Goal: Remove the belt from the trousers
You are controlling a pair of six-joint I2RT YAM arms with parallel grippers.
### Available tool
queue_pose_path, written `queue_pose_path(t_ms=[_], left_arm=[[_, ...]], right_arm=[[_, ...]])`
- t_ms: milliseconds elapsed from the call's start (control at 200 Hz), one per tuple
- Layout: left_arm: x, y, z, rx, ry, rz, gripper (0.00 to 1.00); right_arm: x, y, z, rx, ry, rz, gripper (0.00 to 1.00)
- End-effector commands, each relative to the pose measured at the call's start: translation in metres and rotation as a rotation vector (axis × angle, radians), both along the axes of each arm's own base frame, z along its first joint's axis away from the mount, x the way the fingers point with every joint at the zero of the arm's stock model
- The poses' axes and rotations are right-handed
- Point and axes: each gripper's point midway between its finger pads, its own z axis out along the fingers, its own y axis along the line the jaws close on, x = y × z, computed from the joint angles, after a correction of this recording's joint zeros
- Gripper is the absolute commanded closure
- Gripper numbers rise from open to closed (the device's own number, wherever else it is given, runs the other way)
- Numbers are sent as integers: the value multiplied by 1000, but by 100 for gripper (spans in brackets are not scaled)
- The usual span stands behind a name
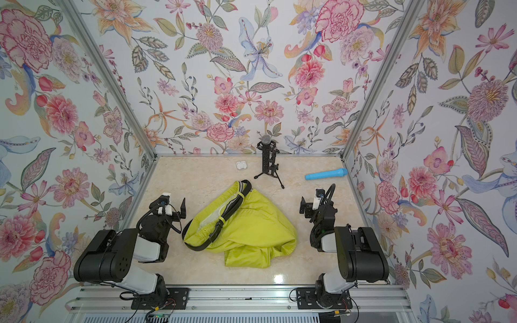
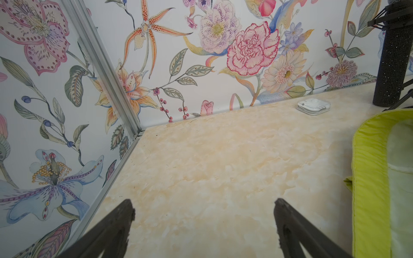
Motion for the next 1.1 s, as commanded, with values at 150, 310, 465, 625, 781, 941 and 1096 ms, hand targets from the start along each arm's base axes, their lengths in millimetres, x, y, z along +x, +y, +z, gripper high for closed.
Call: queue_pose_path(t_ms=[150,310,465,625,781,941,1096], left_arm=[[23,-30,31,62,133,12,1],[36,-117,42,213,265,-140,1],[2,-203,6,399,472,-282,1],[-44,-222,-30,313,616,-364,1],[-62,-195,-50,288,714,-334,4],[-63,-180,-56,285,770,-319,13],[-62,-154,-54,411,771,-262,18]], right_arm=[[1,50,57,-4,42,152,10],[-10,120,76,68,55,328,15],[-37,197,45,117,185,519,18],[-64,255,4,95,303,666,20],[-81,280,-27,155,416,750,32],[-86,274,-45,128,425,751,34],[-90,255,-62,101,454,697,37]])
